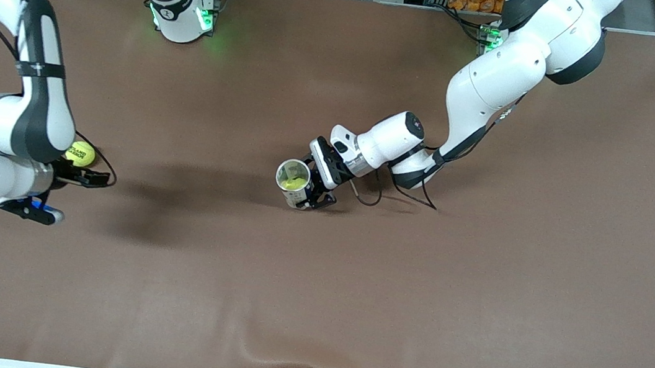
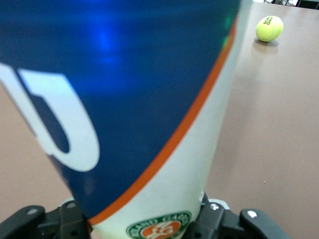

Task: Insert tennis ball vertically with right arm
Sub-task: 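Grasp the second tennis ball with the right gripper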

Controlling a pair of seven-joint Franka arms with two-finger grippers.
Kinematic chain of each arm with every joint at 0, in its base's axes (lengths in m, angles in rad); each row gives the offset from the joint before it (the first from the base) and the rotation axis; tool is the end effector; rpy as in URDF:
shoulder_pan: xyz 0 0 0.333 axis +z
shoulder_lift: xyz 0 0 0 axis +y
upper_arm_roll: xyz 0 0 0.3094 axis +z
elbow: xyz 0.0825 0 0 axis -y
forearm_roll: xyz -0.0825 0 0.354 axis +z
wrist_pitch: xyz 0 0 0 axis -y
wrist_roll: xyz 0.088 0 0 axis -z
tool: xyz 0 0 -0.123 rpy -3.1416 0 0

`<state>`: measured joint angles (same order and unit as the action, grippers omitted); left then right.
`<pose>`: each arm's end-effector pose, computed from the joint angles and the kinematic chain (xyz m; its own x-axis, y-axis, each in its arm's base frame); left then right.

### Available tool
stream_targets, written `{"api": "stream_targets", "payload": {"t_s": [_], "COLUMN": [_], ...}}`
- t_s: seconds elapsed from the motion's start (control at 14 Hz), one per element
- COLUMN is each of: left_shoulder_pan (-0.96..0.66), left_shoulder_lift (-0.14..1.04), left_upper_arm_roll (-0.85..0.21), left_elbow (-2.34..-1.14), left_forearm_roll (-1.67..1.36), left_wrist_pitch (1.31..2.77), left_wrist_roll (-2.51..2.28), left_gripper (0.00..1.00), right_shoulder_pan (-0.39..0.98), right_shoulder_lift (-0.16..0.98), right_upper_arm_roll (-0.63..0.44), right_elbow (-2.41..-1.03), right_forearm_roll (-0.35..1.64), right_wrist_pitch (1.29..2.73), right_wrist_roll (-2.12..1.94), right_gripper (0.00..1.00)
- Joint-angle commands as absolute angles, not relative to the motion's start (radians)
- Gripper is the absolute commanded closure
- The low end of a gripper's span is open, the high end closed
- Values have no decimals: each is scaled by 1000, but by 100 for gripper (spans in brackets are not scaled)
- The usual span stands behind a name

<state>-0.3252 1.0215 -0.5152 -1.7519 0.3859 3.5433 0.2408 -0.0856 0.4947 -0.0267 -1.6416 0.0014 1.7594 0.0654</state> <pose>0.4711 -0.4866 0.1738 0.2857 -0.4831 0.8276 -0.8951 -0.4430 0.0504 0.5956 -0.0655 0.2994 0.9147 -0.1709 -0.3663 -0.1698 -0.9848 0.0355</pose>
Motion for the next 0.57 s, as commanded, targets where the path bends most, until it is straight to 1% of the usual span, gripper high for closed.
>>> {"api": "stream_targets", "payload": {"t_s": [0.0,0.14,0.29,0.5], "left_shoulder_pan": [-341,-347,-347,-348], "left_shoulder_lift": [1069,1078,1086,1086], "left_upper_arm_roll": [-517,-517,-517,-517], "left_elbow": [-1704,-1697,-1687,-1687], "left_forearm_roll": [364,364,364,365], "left_wrist_pitch": [3556,3556,3556,3554], "left_wrist_roll": [242,242,242,242], "left_gripper": [26,26,25,25], "right_shoulder_pan": [-165,-224,-256,-281], "right_shoulder_lift": [356,357,364,373], "right_upper_arm_roll": [-6,-5,-6,-6], "right_elbow": [-1925,-1986,-2025,-2036], "right_forearm_roll": [-18,-20,-20,-50], "right_wrist_pitch": [1967,2061,2123,2134], "right_wrist_roll": [-76,-206,-279,-322], "right_gripper": [0,0,0,0]}}
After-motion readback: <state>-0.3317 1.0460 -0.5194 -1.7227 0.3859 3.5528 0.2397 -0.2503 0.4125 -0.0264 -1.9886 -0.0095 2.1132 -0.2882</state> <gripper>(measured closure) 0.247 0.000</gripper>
